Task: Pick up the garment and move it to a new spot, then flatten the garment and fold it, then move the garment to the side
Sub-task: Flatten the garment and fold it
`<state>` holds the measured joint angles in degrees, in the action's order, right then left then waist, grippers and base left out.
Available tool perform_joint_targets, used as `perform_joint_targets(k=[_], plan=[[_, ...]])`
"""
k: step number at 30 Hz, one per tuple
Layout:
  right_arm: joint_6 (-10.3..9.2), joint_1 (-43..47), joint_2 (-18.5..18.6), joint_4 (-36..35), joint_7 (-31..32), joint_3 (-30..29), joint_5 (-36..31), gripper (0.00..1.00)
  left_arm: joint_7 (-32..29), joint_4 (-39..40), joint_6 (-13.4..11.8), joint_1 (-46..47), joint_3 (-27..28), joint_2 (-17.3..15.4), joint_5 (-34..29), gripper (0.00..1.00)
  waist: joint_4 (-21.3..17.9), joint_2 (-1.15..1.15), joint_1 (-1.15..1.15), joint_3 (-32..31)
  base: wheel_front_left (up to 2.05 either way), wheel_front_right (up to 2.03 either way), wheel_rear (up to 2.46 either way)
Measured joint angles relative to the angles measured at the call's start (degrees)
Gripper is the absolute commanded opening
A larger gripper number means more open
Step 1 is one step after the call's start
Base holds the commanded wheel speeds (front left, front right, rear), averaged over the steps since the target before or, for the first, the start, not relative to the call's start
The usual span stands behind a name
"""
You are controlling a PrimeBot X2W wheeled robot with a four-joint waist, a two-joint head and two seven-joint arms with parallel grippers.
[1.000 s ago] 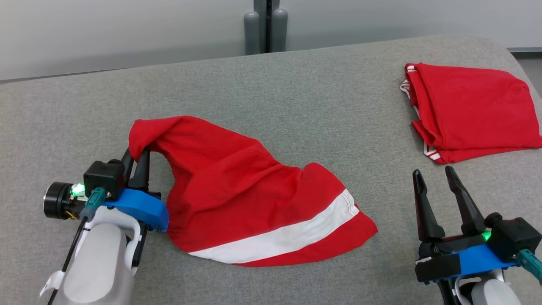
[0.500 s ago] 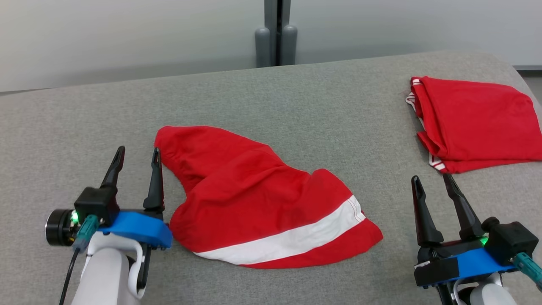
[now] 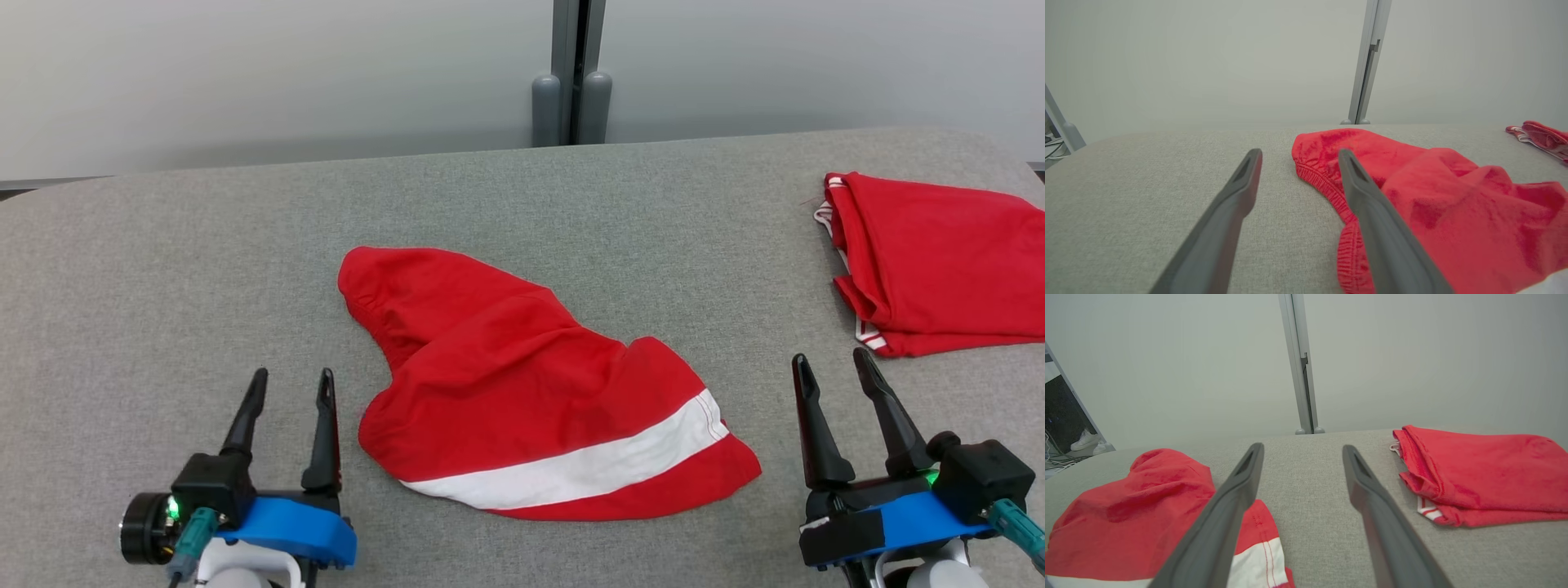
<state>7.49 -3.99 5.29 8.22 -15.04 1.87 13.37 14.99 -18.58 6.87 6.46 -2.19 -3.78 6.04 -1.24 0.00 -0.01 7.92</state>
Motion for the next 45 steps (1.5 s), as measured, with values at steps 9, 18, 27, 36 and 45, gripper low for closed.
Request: perform_joint_targets(k=[9, 18, 27, 36, 45], plan=[[0.00, 0.1, 0.6, 0.2, 0.0, 0.8, 0.4, 1.00, 0.0, -6.3, 0.3, -0.8, -4.1, 0.3, 0.4, 1.00, -0.8, 0.00, 0.00, 0.4, 0.00, 0.00, 0.00], [0.00, 0.0, 0.8, 0.3, 0.0, 0.9, 0.9, 1.00, 0.0, -13.4, 0.6, 0.5, -7.1, -0.6, 2.3, 1.00, -2.7, 0.00, 0.01, 2.1, 0.00, 0.00, 0.00], [0.00, -0.6, 0.9, 0.5, 0.0, 1.2, 1.4, 1.00, 0.0, -17.1, 0.6, 4.7, -9.1, -0.6, 4.0, 1.00, -4.3, 0.00, 0.01, 3.3, 0.00, 0.00, 0.00], [0.00, -0.4, 0.8, 0.8, 0.0, 0.2, 1.4, 1.00, 0.0, -16.9, 0.6, 6.2, -11.6, -0.4, 5.9, 0.00, -4.1, 0.00, 0.01, 2.3, 0.00, 0.00, 0.00], [0.00, 0.6, 0.4, 0.9, 0.0, -0.3, 1.4, 1.00, 0.0, -8.5, 0.6, 2.2, -9.8, -0.8, 5.5, 0.00, -0.6, 0.00, 0.00, 0.5, 0.00, 0.00, 0.00]])
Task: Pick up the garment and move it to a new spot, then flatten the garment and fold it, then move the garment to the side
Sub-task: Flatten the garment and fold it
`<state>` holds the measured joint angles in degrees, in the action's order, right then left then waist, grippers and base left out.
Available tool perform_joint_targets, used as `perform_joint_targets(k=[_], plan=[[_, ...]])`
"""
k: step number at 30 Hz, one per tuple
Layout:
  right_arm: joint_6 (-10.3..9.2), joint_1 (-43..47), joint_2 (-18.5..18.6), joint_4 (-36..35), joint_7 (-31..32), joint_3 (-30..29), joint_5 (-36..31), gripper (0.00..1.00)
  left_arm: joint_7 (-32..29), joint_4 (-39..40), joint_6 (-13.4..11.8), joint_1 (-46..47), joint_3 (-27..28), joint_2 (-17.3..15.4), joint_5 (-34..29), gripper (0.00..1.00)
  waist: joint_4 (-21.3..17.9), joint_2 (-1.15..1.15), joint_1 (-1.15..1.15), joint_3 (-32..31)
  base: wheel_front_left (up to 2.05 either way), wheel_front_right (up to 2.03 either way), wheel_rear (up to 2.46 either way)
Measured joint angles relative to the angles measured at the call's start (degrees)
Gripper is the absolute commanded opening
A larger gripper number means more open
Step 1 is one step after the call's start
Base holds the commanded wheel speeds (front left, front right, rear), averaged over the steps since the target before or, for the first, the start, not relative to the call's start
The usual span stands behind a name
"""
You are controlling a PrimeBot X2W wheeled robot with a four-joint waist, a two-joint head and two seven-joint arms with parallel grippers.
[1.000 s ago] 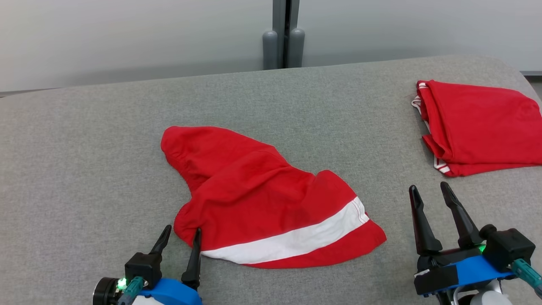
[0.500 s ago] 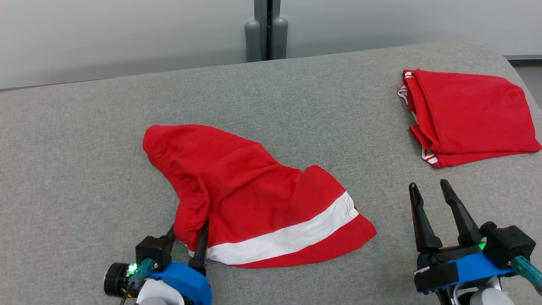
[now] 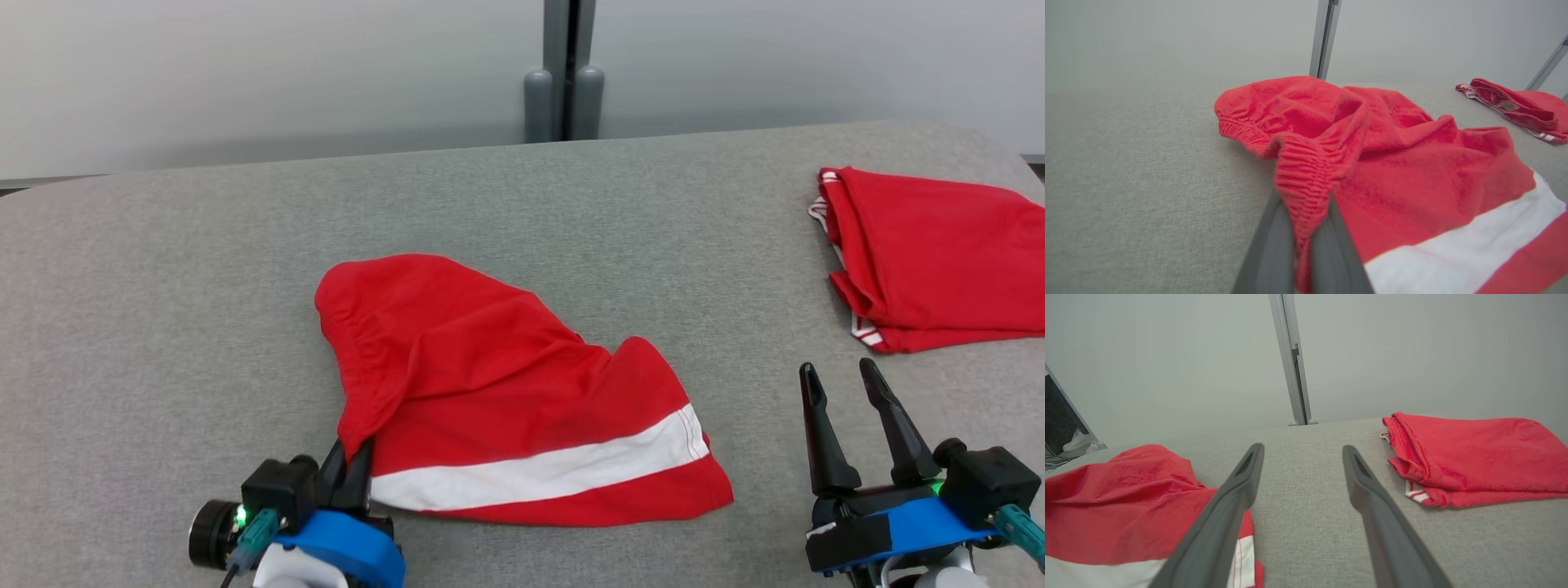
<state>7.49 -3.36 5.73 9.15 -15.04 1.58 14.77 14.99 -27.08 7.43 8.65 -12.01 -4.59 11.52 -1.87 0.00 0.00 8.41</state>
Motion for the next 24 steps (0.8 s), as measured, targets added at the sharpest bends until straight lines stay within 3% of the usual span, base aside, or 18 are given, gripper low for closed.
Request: perform_joint_targets(k=[13, 14, 15, 16, 24], plan=[[0.00, 0.4, -0.5, 0.9, 0.0, 0.2, 0.4, 1.00, 0.0, 4.6, -0.9, -10.6, 2.3, 0.1, -0.5, 0.00, 2.7, 0.00, 0.00, -0.4, 0.00, 0.00, 0.00], [0.00, 0.4, -0.5, 1.0, 0.0, 0.3, 0.4, 1.00, 0.0, 4.4, -0.9, -10.8, 2.2, 0.2, -0.5, 0.10, 2.7, 0.00, 0.00, -0.4, 0.00, 0.00, 0.00], [0.00, 0.4, -0.6, 1.1, 0.0, 0.4, 0.4, 1.00, 0.0, 4.3, -0.9, -10.8, 2.1, 0.4, -0.5, 0.51, 2.7, 0.00, 0.00, -0.4, 0.00, 0.00, 0.00], [0.00, 0.4, -0.6, 1.2, 0.0, 0.5, 0.5, 1.00, 0.0, 4.0, -0.9, -10.8, 2.1, 0.5, -0.3, 1.00, 2.6, 0.00, 0.00, -0.5, 0.00, 0.00, 0.00], [0.00, 0.6, -0.4, 1.4, 0.0, 0.3, 0.9, 1.00, 0.0, 8.9, -0.9, -10.2, 1.2, 1.0, -2.1, 1.00, 2.2, 0.00, 0.00, -1.1, 0.00, 0.00, 0.00]])
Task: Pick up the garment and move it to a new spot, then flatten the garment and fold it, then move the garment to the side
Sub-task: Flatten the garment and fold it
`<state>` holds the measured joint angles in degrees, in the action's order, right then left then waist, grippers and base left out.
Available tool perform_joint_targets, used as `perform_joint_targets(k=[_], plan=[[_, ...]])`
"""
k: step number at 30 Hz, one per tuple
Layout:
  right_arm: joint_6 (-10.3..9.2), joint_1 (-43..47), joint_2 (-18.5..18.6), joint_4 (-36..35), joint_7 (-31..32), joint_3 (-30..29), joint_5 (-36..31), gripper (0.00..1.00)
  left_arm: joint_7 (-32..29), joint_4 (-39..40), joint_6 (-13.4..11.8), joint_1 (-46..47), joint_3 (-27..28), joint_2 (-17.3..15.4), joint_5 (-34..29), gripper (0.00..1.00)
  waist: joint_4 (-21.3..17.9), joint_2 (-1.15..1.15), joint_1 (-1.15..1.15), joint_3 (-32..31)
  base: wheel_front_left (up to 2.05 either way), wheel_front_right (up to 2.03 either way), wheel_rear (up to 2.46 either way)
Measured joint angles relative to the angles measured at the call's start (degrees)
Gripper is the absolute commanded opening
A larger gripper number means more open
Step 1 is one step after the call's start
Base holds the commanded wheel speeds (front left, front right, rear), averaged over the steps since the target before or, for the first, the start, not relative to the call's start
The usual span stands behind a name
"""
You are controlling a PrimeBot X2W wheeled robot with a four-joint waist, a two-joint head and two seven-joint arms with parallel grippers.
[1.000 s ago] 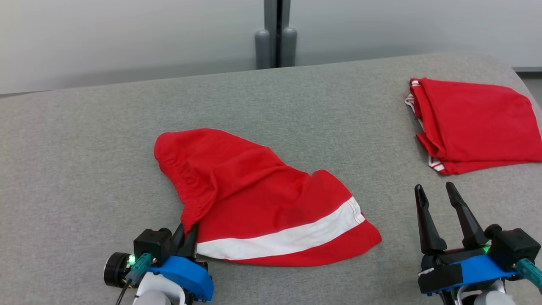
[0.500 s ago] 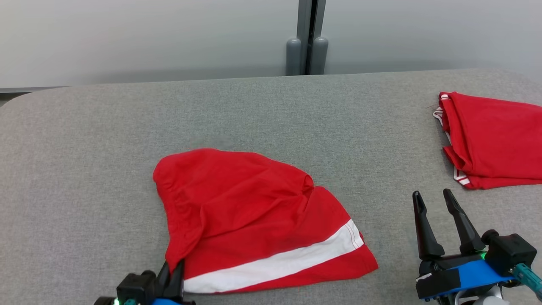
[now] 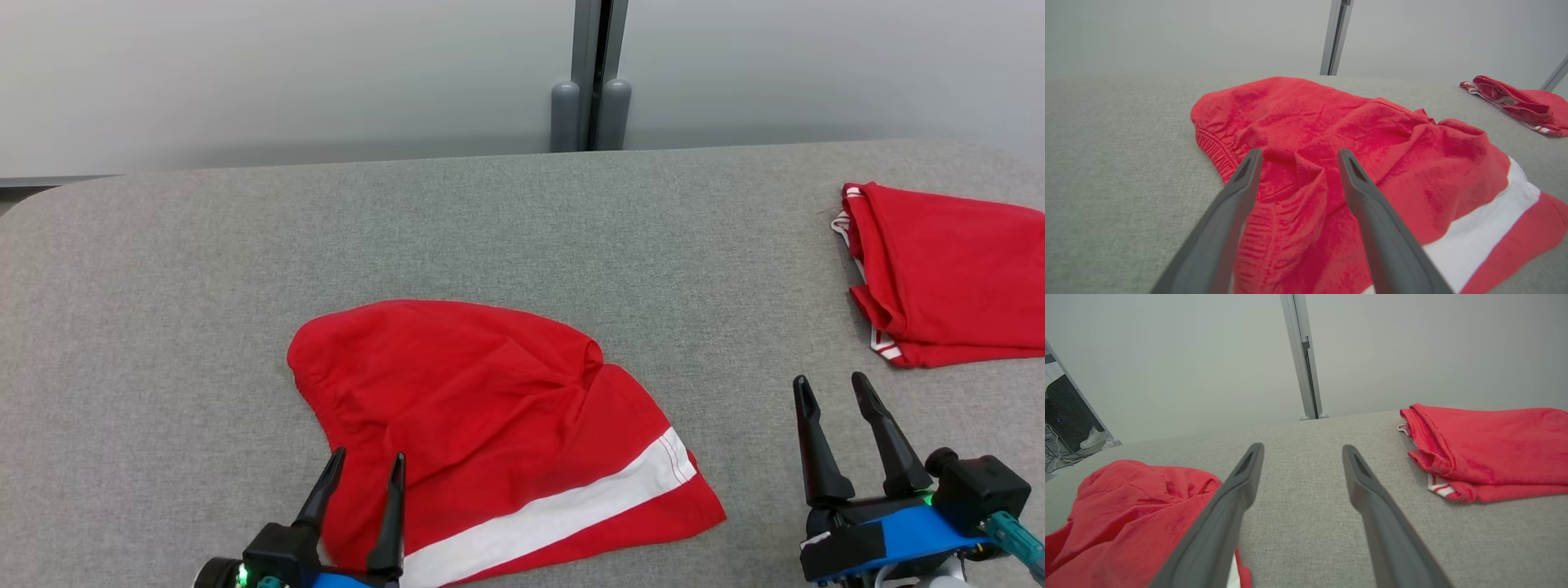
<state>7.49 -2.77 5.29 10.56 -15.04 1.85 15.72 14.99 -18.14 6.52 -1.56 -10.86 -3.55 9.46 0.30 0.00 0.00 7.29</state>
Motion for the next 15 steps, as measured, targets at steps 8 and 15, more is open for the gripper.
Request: perform_joint_targets(k=[8, 15], plan=[[0.00, 0.4, 0.0, 0.2, 0.0, 0.3, 0.0, 1.00, 0.0, 6.4, -0.2, 0.0, 1.3, 0.3, -0.9, 1.00, -0.2, 0.00, 0.00, -0.9, 0.00, 0.00, 0.00], [0.00, 0.6, 0.3, 0.1, 0.0, 0.2, -0.1, 1.00, 0.0, 10.4, -1.3, -0.1, 6.4, 0.5, -0.9, 1.00, -0.8, 0.00, 0.00, -2.1, 0.00, 0.00, 0.00]])
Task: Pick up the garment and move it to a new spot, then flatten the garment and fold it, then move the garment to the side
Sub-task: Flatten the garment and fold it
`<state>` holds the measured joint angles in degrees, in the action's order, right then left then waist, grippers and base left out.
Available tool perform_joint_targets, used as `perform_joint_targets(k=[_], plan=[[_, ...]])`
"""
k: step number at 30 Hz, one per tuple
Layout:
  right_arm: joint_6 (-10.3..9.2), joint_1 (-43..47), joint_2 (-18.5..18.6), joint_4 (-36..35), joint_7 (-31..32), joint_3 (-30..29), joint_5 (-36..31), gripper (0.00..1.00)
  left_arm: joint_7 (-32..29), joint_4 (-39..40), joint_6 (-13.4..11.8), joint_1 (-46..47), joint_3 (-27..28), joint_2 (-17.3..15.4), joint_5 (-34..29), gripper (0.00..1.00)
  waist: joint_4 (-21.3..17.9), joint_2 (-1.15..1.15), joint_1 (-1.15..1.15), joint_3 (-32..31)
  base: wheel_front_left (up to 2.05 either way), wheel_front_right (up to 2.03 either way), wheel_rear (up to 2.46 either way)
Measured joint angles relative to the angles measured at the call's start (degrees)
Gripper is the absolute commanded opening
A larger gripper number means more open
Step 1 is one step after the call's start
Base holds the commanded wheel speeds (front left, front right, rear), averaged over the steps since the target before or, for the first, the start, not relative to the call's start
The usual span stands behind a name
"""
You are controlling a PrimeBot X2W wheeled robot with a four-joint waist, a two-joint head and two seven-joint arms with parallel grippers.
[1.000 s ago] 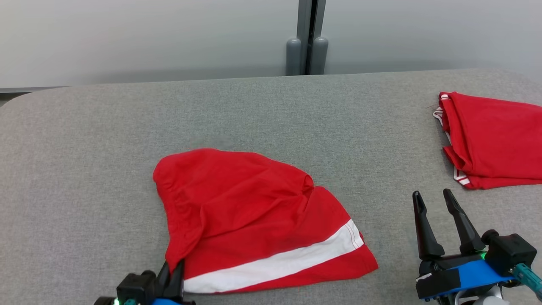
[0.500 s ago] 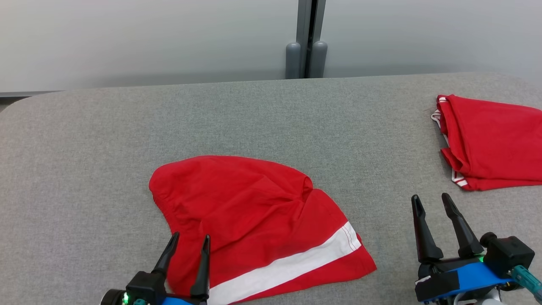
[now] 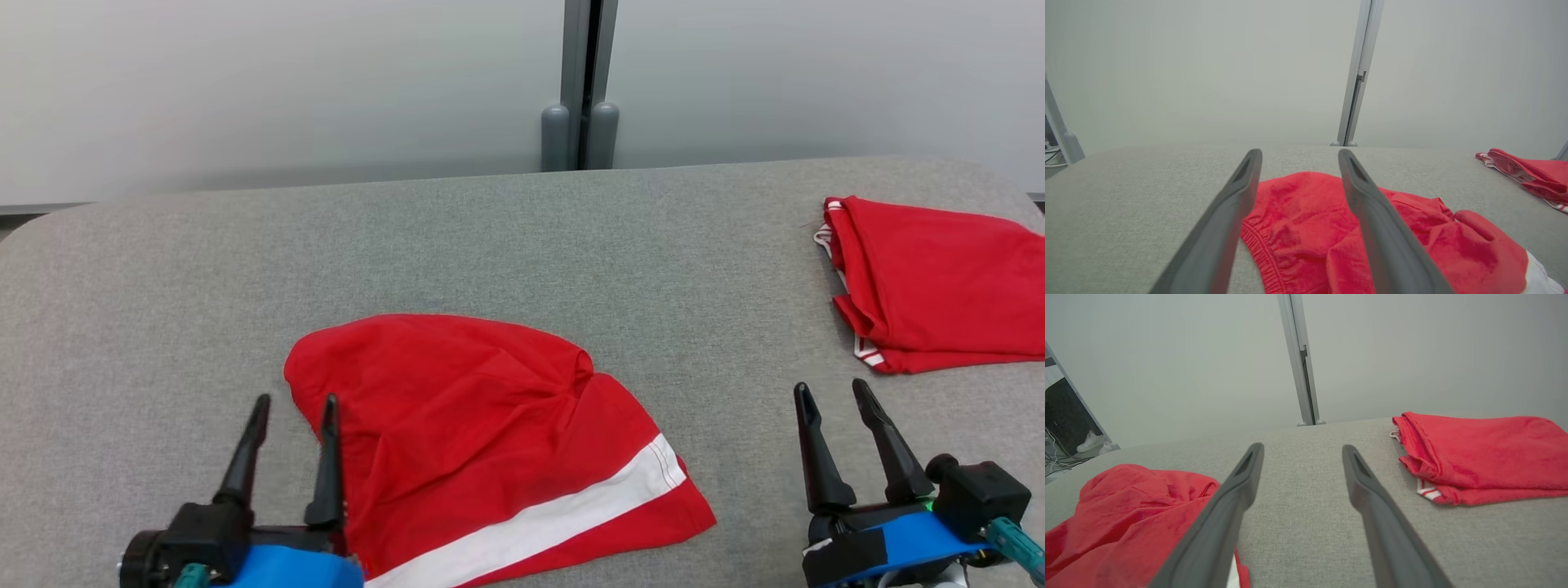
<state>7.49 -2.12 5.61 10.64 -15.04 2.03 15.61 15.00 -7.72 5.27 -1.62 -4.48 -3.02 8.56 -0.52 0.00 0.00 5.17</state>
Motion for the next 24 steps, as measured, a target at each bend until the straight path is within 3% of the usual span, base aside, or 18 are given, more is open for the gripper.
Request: perform_joint_targets(k=[13, 20, 24], plan=[[0.00, 3.9, 0.5, -0.2, 0.0, -2.0, -0.6, 1.00, 0.0, -0.4, 0.3, -1.9, 8.9, 0.1, -2.2, 1.00, -0.9, -0.02, 0.00, -2.2, 0.00, 0.00, 0.00], [0.00, 4.7, 0.5, -0.2, 0.0, -2.2, -0.9, 1.00, 0.0, -0.8, 0.8, -2.3, 9.2, 0.1, -2.7, 1.00, -0.8, -0.02, 0.00, -2.5, 0.00, 0.00, 0.00], [0.00, 4.4, 1.1, 0.6, 0.0, 0.9, -0.6, 1.00, 0.0, -1.0, 0.8, -2.3, 8.6, 0.1, -2.5, 1.00, -0.6, -0.02, 0.00, -2.5, 0.00, 0.00, 0.00]])
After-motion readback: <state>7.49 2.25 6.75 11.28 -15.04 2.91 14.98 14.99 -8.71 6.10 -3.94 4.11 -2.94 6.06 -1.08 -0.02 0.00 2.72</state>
